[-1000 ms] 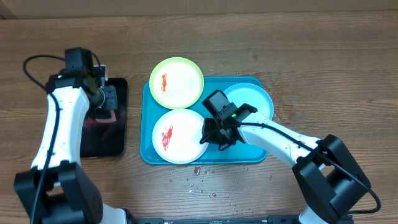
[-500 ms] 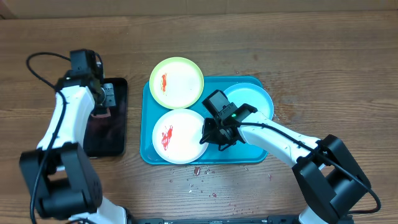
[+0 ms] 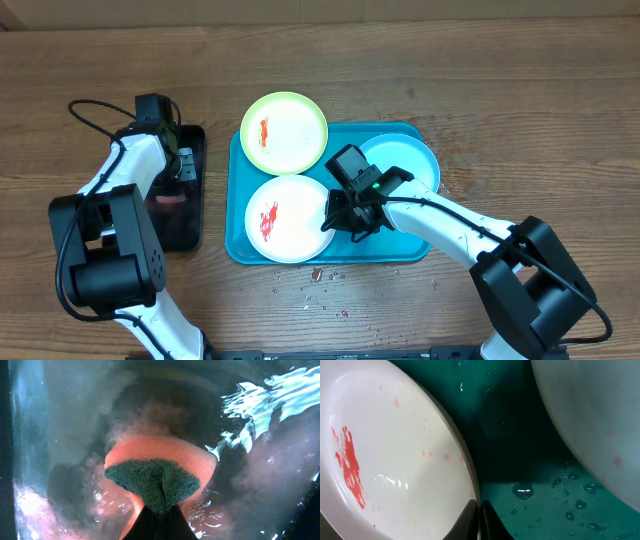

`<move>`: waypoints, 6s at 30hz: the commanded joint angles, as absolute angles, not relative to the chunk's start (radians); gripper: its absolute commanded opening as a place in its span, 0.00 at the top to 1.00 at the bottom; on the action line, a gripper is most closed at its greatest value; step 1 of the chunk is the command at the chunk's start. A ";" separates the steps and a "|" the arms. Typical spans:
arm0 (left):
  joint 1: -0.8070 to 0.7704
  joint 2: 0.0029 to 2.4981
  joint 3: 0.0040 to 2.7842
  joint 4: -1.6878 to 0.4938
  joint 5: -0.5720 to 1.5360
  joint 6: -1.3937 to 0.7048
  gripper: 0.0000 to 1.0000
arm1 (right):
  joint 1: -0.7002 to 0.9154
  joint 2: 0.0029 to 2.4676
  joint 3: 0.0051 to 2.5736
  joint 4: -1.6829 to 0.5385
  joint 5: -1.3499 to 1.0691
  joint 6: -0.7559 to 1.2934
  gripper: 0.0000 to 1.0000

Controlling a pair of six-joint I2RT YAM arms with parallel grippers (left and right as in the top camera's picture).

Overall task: Clean dirty plates on tray and stack at the side
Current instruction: 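Grasp the green-and-orange sponge from the black tray with the left gripper, then carry the sponge with the left gripper onto the white plate, then scrub the white plate with the sponge while the right gripper holds it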

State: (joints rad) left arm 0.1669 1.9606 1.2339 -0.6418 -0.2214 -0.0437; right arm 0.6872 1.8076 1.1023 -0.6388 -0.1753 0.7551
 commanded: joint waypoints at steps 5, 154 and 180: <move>0.168 2.135 1.212 -0.661 -0.205 -0.071 0.96 | 0.687 1.811 1.098 -0.633 -0.166 0.756 0.95; -0.419 1.726 1.012 -0.770 0.464 0.178 0.96 | 0.740 1.811 1.101 -0.599 -0.252 0.733 0.96; -0.419 1.726 1.012 -0.845 0.414 -0.152 0.96 | 0.739 1.811 1.101 -0.594 -0.252 0.734 0.96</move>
State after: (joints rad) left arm -0.4126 1.7168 1.0164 -0.8398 0.0952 -0.2985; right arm 0.7441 1.8095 1.0920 -0.6071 -0.2626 0.7319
